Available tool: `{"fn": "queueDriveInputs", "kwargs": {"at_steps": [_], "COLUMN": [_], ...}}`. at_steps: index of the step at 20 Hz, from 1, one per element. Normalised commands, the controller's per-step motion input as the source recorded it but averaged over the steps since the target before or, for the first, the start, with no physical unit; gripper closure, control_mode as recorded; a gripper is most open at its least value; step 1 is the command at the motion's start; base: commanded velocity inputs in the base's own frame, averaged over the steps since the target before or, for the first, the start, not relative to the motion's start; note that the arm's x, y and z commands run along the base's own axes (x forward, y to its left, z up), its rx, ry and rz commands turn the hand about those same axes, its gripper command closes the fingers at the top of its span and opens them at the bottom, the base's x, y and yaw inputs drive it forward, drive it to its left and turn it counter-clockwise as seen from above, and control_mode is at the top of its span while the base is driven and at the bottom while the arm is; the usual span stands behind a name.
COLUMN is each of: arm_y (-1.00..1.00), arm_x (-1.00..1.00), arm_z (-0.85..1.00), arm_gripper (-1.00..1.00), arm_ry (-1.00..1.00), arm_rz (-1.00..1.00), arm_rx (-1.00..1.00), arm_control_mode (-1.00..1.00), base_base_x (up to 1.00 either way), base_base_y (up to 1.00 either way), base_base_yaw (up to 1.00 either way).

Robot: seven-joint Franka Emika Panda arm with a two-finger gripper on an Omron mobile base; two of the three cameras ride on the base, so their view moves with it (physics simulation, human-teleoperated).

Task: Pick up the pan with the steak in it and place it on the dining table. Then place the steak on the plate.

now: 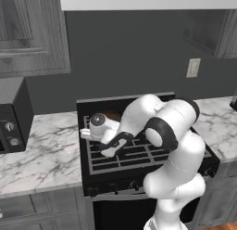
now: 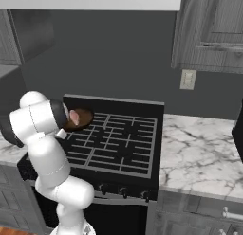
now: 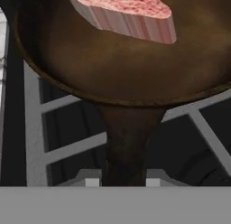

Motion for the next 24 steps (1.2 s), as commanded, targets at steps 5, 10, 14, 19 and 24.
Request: {"fn": "queueDriveInputs", "kwargs": {"at_steps": [5,10,14,19,24], "arm_y": [0.0,-0.1,-0.26,-0.48,-0.62], "arm_x": [0.0,-0.14,-0.31,-0.5,-0.69], "arm_z": [0.9,1.0,1.0,0.89,0.69], "arm_gripper": [1.0,1.0,1.0,1.0,1.0], "arm_ry": [-0.07,-0.02,0.0,0.04,0.05], "arm_rz": [-0.09,-0.11,-0.13,-0.13,-0.11], "arm_rx": [0.0,0.0,0.0,0.0,0.02], "arm_control_mode": [-1.0,-1.0,-1.0,-1.0,-1.0], "base_base_x": [0.0,0.0,0.0,0.0,0.0], "base_base_y": [0.0,0.0,0.0,0.0,0.0], "base_base_yaw": [0.0,0.0,0.0,0.0,0.0]}}
